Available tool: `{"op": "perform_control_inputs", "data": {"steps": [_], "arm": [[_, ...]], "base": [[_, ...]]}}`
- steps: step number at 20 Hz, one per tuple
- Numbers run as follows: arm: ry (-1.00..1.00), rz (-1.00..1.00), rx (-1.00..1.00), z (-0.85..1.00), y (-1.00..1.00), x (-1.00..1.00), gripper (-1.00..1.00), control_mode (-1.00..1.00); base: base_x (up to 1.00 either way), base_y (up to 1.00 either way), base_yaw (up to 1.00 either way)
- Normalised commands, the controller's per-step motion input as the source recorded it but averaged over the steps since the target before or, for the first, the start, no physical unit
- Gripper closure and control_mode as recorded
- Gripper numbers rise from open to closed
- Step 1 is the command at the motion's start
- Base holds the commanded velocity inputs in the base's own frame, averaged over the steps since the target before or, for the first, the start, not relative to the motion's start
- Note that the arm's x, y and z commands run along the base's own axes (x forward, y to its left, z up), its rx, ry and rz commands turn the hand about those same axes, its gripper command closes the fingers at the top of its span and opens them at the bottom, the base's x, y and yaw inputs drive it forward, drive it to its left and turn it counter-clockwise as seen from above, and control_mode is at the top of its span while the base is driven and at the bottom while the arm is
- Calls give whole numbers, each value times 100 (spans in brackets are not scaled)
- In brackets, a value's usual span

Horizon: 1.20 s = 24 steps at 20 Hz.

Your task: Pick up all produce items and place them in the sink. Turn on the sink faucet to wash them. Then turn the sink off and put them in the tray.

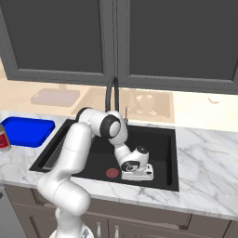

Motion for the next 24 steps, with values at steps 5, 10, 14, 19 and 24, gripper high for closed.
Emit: {"op": "perform_control_inputs", "data": {"steps": [5,10,14,19,24], "arm": [[0,0,0,0,0,0,100,-100],[0,0,0,0,0,0,100,-100],[0,0,0,4,0,0,100,-100],[-4,0,-2,25,-1,-5,100,-100],[-4,0,-7,41,0,-4,100,-100]], "base": [[0,0,0],[0,0,0],[0,0,0],[0,0,0],[0,0,0]]}}
